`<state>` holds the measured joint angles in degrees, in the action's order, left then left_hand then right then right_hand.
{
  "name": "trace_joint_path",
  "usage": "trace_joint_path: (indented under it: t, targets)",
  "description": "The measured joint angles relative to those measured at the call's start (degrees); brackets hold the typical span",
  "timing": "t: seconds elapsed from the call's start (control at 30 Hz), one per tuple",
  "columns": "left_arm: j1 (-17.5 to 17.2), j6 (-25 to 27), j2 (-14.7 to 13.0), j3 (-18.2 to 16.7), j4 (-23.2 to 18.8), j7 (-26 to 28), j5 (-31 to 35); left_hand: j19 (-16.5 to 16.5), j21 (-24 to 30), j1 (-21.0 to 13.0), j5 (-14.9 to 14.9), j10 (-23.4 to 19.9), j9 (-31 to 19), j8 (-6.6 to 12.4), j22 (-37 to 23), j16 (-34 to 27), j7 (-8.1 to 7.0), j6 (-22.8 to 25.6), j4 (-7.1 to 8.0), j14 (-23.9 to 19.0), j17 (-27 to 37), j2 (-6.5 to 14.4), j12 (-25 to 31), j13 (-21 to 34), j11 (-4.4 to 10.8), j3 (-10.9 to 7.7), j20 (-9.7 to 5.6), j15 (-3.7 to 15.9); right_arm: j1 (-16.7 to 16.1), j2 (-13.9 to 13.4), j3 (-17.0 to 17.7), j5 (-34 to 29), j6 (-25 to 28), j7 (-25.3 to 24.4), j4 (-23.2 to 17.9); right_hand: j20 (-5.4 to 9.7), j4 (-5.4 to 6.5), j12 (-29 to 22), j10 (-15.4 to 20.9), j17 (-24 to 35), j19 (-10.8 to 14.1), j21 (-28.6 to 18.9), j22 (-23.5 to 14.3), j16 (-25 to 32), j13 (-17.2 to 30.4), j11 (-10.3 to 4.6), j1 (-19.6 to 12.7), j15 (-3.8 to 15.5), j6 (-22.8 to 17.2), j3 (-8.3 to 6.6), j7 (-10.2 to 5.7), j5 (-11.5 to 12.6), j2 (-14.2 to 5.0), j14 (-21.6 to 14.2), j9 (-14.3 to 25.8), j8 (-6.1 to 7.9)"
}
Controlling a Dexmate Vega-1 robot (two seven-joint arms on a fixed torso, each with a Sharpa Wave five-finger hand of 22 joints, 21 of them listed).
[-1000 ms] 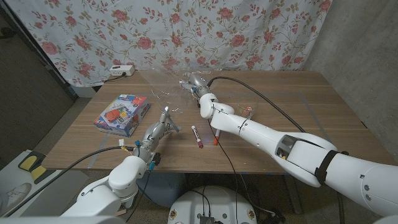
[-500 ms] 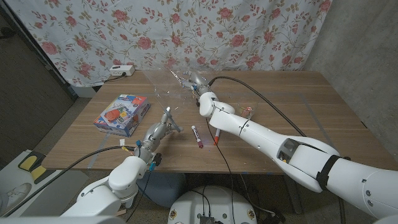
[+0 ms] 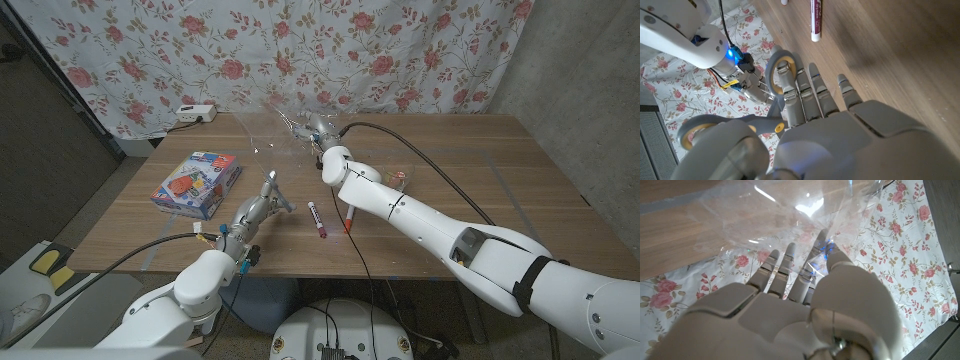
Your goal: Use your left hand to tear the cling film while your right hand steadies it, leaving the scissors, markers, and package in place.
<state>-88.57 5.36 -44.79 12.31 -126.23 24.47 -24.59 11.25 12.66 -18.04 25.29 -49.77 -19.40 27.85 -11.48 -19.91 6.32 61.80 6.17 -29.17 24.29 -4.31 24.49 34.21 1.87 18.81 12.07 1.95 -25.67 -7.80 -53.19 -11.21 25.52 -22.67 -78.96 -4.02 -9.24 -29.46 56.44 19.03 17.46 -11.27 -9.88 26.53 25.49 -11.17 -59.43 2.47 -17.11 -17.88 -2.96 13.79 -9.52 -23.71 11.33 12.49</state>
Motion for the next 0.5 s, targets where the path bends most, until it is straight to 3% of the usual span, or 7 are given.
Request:
trace_joint_path:
  t: [0.5]
  targets:
    - [2.14, -1.39, 0.42, 1.87, 1.68, -1.44, 0.08, 0.00, 0.00, -0.03, -0.33, 0.00, 0.01, -0.02, 0.00, -0.01, 0.10, 0.13, -0.01, 0.00, 0.00, 0.03, -0.04, 0.20, 0.00, -0.01, 0.00, 0.00, -0.50, 1.83, 3.14, 6.92, 2.87, -1.08, -1.30, -0.58, 0.08, -0.65, 0.00, 0.27, -0.60, 0.00, 0.00, 0.00, 0.43, 0.00, -0.68, 0.07, -0.83, -0.40, 0.40, 0.42, 0.22, -0.51, -0.01, 0.00]
